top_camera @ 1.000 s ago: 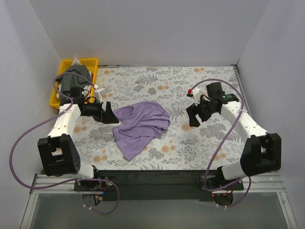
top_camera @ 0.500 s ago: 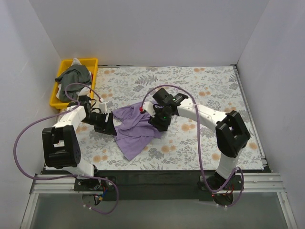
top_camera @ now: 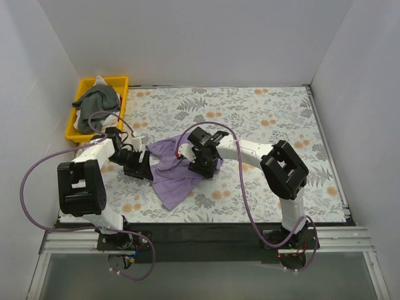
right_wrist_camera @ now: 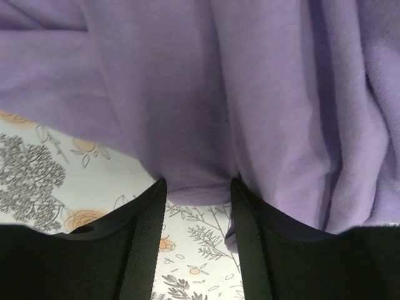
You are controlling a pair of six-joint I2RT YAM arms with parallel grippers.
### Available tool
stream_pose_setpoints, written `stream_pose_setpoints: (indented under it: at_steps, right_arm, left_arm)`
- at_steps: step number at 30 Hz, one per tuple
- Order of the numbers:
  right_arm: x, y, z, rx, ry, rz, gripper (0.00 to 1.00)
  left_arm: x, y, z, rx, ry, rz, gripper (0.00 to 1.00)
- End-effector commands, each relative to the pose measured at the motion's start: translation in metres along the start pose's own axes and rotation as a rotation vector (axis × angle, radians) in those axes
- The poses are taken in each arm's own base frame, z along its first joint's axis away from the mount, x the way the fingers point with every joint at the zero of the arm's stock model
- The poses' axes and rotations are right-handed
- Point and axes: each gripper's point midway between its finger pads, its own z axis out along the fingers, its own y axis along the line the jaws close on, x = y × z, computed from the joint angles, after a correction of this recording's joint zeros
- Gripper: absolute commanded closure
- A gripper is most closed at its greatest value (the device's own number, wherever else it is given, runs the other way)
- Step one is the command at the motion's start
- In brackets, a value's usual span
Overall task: Fold and stack the t-shirts
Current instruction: Flatten the tshirt out
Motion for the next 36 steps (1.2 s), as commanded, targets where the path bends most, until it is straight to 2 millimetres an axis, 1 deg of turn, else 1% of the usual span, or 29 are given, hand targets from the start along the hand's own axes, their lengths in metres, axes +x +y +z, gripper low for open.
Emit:
stream_pose_setpoints:
  at_steps: [1, 2, 3, 5, 6, 7, 8, 11, 12, 13, 14, 16, 17, 18, 19, 20, 21, 22, 23, 25, 26, 28, 29, 30, 31, 32, 34, 35, 36]
  right_arm:
    - [-0.013, -0.021, 0.002, 0.091, -0.015, 0.013, 0.49]
    - [-0.012, -0.021, 0.004, 0.091, -0.010, 0.015, 0.52]
    - [-0.008, -0.025, 0.007, 0.110, 0.011, 0.016, 0.62]
    - [-0.006, -0.025, 0.007, 0.113, 0.016, 0.017, 0.72]
    - [-0.005, -0.025, 0.005, 0.117, 0.016, 0.018, 0.84]
    - [-0.004, -0.025, 0.004, 0.120, 0.018, 0.018, 0.91]
    - [-0.003, -0.023, 0.001, 0.121, 0.015, 0.017, 0.97]
    - [0.000, -0.024, -0.010, 0.125, -0.005, 0.022, 0.99]
    - [-0.003, -0.023, -0.021, 0.123, -0.035, 0.026, 0.99]
    - [-0.006, -0.022, -0.028, 0.110, -0.065, 0.034, 0.99]
    - [-0.008, -0.030, -0.045, 0.123, -0.108, 0.054, 0.99]
    - [-0.009, -0.038, -0.064, 0.119, -0.168, 0.084, 0.99]
    - [-0.005, -0.054, -0.086, 0.146, -0.214, 0.124, 0.99]
    - [-0.005, -0.060, -0.096, 0.143, -0.251, 0.143, 0.99]
    - [-0.001, -0.068, -0.106, 0.154, -0.275, 0.167, 0.99]
    - [0.012, -0.086, -0.119, 0.181, -0.297, 0.218, 0.99]
    - [0.016, -0.090, -0.134, 0.192, -0.331, 0.233, 0.99]
    - [0.026, -0.095, -0.138, 0.200, -0.331, 0.255, 0.99]
    - [0.043, -0.107, -0.153, 0.238, -0.339, 0.295, 0.99]
    - [0.070, -0.110, -0.157, 0.234, -0.337, 0.352, 0.99]
    - [0.096, -0.122, -0.169, 0.271, -0.341, 0.412, 0.99]
    - [0.131, -0.131, -0.171, 0.296, -0.317, 0.478, 0.99]
    - [0.171, -0.138, -0.171, 0.317, -0.287, 0.565, 0.99]
    - [0.190, -0.142, -0.171, 0.328, -0.277, 0.611, 0.99]
    - [0.209, -0.143, -0.170, 0.334, -0.260, 0.657, 0.99]
    - [0.246, -0.143, -0.170, 0.345, -0.232, 0.753, 0.99]
    - [0.284, -0.136, -0.170, 0.347, -0.196, 0.835, 0.99]
    - [0.293, -0.131, -0.167, 0.335, -0.178, 0.848, 0.99]
    - [0.299, -0.119, -0.159, 0.300, -0.154, 0.858, 0.99]
  left_arm:
    - [-0.005, 0.003, 0.009, 0.003, -0.004, 0.016, 0.37]
    - [-0.007, 0.004, 0.013, 0.004, -0.006, 0.013, 0.37]
    - [-0.008, 0.002, 0.015, 0.009, -0.004, 0.015, 0.38]
    - [-0.010, 0.004, 0.020, 0.012, -0.001, 0.009, 0.42]
    - [-0.010, 0.003, 0.022, 0.014, 0.004, 0.002, 0.44]
    - [-0.011, 0.004, 0.023, 0.015, 0.008, -0.007, 0.46]
    - [-0.010, 0.005, 0.025, 0.014, 0.012, -0.011, 0.54]
    - [-0.017, 0.007, 0.023, 0.007, 0.011, -0.023, 0.78]
    - [-0.019, 0.008, 0.022, 0.001, 0.008, -0.028, 0.96]
    - [-0.022, 0.008, 0.021, -0.004, 0.003, -0.045, 1.00]
    - [-0.030, 0.008, 0.017, -0.012, -0.010, -0.039, 1.00]
    - [-0.038, 0.011, 0.012, -0.028, -0.025, -0.042, 1.00]
    - [-0.042, 0.012, 0.009, -0.037, -0.027, -0.047, 1.00]
    - [-0.052, 0.015, 0.004, -0.057, -0.044, -0.034, 1.00]
    - [-0.055, 0.017, 0.003, -0.061, -0.044, -0.037, 1.00]
    - [-0.058, 0.018, 0.000, -0.066, -0.048, -0.040, 1.00]
    - [-0.068, 0.020, -0.006, -0.075, -0.068, -0.035, 1.00]
    - [-0.070, 0.023, -0.006, -0.085, -0.060, -0.037, 1.00]
    - [-0.074, 0.023, -0.008, -0.090, -0.063, -0.041, 1.00]
    - [-0.086, 0.027, -0.012, -0.102, -0.075, -0.037, 1.00]
    - [-0.089, 0.027, -0.013, -0.104, -0.077, -0.042, 1.00]
    - [-0.098, 0.032, -0.014, -0.119, -0.086, -0.040, 1.00]
    - [-0.099, 0.035, -0.015, -0.140, -0.080, -0.040, 1.00]
    - [-0.100, 0.039, -0.015, -0.153, -0.078, -0.040, 1.00]
    - [-0.099, 0.042, -0.014, -0.164, -0.067, -0.044, 1.00]
    - [-0.099, 0.046, -0.016, -0.185, -0.060, -0.044, 1.00]
    - [-0.096, 0.050, -0.017, -0.204, -0.049, -0.035, 1.00]
    - [-0.093, 0.052, -0.017, -0.217, -0.040, -0.037, 1.00]
    - [-0.090, 0.052, -0.017, -0.218, -0.033, -0.036, 1.00]
